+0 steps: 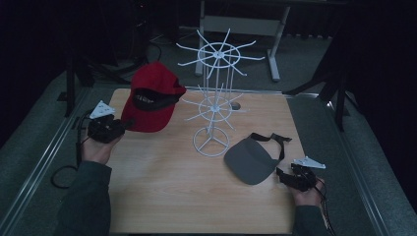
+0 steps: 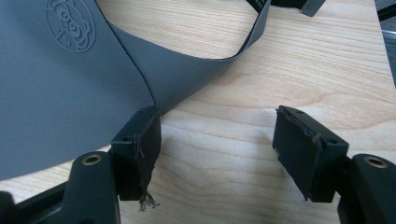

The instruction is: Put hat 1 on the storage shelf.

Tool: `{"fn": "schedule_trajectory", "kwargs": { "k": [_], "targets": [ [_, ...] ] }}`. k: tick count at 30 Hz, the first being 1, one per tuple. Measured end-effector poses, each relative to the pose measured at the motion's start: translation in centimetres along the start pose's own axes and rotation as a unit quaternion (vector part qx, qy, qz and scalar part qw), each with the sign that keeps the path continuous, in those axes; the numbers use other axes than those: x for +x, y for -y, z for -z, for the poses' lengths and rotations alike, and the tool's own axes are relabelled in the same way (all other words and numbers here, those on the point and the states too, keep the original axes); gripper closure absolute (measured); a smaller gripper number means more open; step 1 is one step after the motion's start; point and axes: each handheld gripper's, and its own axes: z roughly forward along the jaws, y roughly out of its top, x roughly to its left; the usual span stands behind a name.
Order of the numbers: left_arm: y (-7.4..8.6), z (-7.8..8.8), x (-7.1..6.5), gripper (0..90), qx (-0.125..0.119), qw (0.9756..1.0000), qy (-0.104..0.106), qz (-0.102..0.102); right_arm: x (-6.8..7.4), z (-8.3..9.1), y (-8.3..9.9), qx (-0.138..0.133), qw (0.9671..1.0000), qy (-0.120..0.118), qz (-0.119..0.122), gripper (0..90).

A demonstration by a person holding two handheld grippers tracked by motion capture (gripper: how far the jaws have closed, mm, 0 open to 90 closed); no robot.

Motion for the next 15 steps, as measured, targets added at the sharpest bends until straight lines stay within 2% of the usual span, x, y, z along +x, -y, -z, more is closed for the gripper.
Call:
{"fn": "schedule_trajectory", "kwargs": {
  "k": [15],
  "targets": [
    [-1.6,1.3,-0.1,85.9,-0.040,0.9992,-0.011,0.002,0.0,0.0,0.0,-0.001,1.0000,0.000,0.002,32.2]
  ]
}}
